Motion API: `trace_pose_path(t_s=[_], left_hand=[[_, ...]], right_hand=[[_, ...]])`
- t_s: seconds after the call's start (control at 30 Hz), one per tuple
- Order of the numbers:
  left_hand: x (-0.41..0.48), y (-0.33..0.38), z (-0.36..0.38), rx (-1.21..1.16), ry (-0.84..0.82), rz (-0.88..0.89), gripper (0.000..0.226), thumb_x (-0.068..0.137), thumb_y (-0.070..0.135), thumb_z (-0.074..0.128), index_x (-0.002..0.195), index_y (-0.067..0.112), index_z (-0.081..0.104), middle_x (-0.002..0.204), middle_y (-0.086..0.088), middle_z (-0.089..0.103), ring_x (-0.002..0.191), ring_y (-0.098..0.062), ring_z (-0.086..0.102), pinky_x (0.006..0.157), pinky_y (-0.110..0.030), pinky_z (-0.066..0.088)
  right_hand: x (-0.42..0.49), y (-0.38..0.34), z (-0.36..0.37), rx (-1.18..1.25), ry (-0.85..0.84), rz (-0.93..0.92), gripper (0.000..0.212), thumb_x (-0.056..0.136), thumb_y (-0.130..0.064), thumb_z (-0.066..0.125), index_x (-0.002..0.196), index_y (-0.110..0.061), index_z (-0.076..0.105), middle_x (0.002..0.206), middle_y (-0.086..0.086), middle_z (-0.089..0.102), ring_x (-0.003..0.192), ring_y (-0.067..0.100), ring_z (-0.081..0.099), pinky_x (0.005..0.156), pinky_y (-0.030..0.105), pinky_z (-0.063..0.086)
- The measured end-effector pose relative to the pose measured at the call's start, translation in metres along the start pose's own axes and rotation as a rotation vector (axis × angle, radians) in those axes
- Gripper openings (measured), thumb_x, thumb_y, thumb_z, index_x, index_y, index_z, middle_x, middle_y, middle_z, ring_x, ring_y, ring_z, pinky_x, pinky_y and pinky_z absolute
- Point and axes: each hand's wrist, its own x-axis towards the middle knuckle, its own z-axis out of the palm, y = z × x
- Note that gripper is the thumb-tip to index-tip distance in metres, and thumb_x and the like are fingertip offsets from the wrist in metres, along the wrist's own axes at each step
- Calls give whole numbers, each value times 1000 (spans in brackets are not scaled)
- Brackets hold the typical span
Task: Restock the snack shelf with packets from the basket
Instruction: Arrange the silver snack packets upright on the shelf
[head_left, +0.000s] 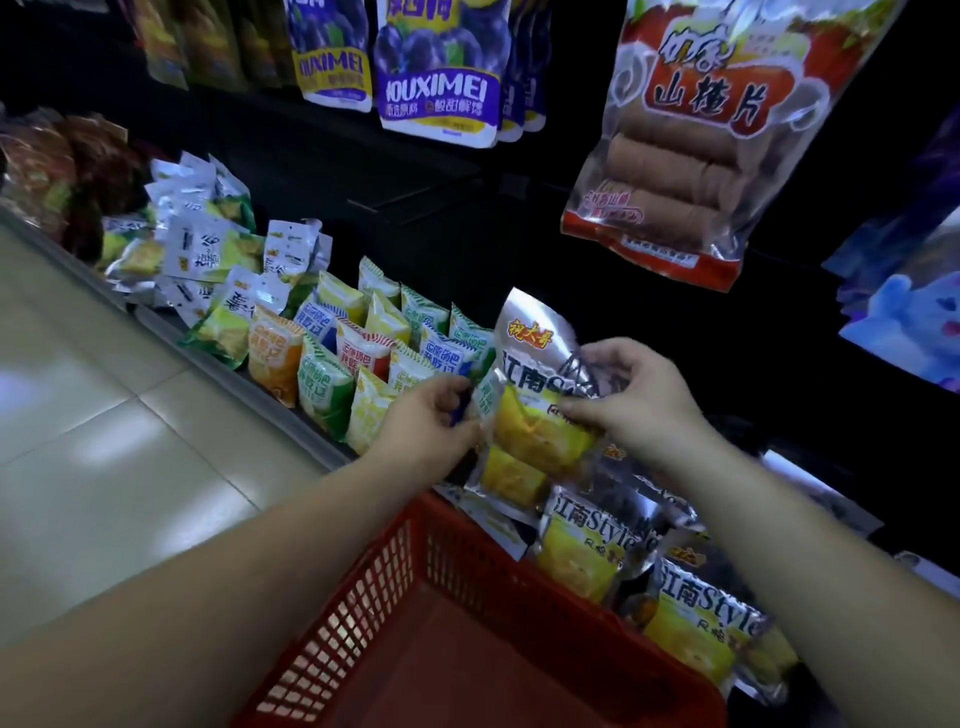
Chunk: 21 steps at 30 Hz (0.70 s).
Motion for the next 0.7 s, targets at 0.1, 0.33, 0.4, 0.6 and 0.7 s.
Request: trace_pose_path(t_s=[0.1, 0.33, 0.4, 0.6, 0.7], left_hand=[[30, -25, 2, 219, -58, -42, 52, 95, 13, 68, 144, 18, 52, 118, 8, 61, 120, -21, 60, 100, -34, 52], [62, -77, 23, 366, -159, -99, 59, 92, 11, 61, 149, 17, 46, 141, -5, 59, 124, -25, 58, 92, -30, 51], [66, -84, 21, 287, -155, -133, 63, 90, 5, 59, 151, 16, 45, 142, -5, 57, 128, -25, 56, 92, -29, 50], [71, -88, 21, 60, -257, -147, 65, 90, -1, 63, 146, 27, 45, 126, 5, 58, 113, -18, 60, 84, -38, 60], [74, -85, 24, 219, -319, -45, 56, 88, 7, 75, 136, 27, 54, 103, 5, 62, 92, -13, 65, 72, -21, 58]], right_hand=[[18, 29, 28, -82, 90, -75, 43, 80, -7, 87, 105, -22, 56, 88, -11, 55, 65, -6, 50, 58, 7, 41], [17, 120, 84, -151, -138, 63, 50, 80, -15, 88, 100, -36, 48, 93, -7, 61, 79, 10, 58, 67, 28, 45], [12, 134, 86, -184, -348, 199, 61, 71, -18, 93, 102, -39, 46, 97, -4, 63, 79, 14, 60, 70, 37, 51], [16, 125, 66, -101, -475, 340, 50, 86, -26, 83, 125, -31, 53, 126, -11, 50, 75, 5, 56, 64, 17, 56], [16, 139, 71, -256, -503, 154, 29, 82, -1, 78, 82, -24, 60, 87, -4, 62, 74, 11, 59, 82, 47, 58]])
